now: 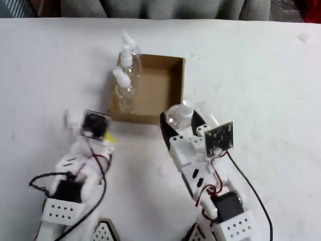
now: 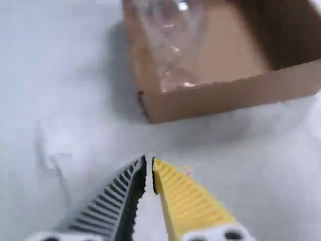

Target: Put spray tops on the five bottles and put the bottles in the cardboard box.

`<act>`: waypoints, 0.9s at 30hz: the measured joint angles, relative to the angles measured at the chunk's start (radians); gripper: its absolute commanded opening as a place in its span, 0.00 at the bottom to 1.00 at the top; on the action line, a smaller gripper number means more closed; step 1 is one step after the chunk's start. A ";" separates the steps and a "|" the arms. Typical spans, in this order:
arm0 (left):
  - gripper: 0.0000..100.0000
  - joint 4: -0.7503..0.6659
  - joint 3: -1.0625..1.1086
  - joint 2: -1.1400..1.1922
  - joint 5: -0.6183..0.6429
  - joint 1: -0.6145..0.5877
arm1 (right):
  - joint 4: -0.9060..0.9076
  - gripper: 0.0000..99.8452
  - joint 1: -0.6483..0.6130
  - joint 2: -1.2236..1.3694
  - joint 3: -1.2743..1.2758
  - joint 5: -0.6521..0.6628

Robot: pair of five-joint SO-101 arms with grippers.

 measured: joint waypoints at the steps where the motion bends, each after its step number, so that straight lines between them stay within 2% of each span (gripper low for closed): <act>1: 0.02 0.000 0.000 0.000 0.000 -0.044 | -0.029 0.02 0.002 0.034 0.000 0.000; 8: 0.02 -0.002 0.021 -0.002 0.000 -0.189 | -0.203 0.02 0.051 0.347 -0.120 0.000; 16: 0.02 -0.253 0.169 0.000 0.000 -0.199 | -0.351 0.02 0.120 0.724 -0.336 0.000; 27: 0.02 -0.293 0.170 -0.002 0.000 -0.175 | -0.394 0.02 0.130 1.214 -0.641 0.000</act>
